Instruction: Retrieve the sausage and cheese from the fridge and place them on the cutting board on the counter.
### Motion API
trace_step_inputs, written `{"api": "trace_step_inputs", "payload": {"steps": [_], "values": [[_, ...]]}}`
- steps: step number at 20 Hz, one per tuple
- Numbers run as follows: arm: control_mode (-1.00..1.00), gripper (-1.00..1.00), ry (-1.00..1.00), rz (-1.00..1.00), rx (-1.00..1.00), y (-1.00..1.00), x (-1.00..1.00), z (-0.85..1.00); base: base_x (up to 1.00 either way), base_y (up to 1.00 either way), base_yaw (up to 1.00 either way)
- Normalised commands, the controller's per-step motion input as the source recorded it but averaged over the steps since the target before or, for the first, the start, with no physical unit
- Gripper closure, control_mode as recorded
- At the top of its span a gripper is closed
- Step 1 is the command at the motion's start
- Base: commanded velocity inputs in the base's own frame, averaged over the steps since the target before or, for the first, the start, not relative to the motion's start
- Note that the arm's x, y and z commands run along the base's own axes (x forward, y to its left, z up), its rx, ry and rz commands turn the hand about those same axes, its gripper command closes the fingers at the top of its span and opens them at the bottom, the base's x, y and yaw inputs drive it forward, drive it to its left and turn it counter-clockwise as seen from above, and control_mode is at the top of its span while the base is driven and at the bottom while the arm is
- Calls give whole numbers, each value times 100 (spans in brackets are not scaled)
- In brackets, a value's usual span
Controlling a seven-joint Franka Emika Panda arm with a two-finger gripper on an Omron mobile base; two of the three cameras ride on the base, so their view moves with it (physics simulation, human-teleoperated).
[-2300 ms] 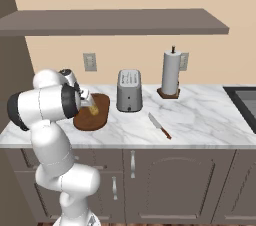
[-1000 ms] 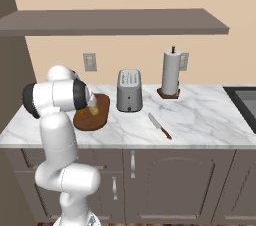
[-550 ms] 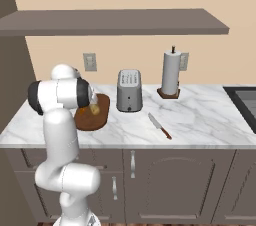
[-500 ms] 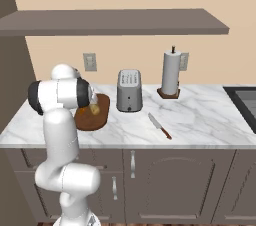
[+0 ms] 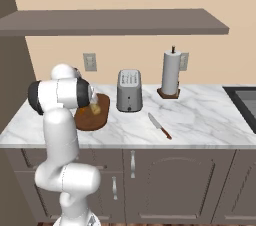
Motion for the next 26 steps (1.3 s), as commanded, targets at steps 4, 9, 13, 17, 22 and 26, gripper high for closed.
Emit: {"api": "trace_step_inputs", "payload": {"steps": [4,9,13,17,22,26], "values": [[-100,-100,0,0,0,-7,-2,2,0,0,0],[-100,-100,0,0,0,-7,-5,26,0,0,0],[-100,-100,0,0,0,0,-60,61,0,0,0],[-100,-100,-2,0,0,0,-80,66,0,0,0],[-100,-100,-4,0,0,-22,-99,54,0,0,0],[-100,-100,-12,0,0,-50,-100,47,0,0,0]]}}
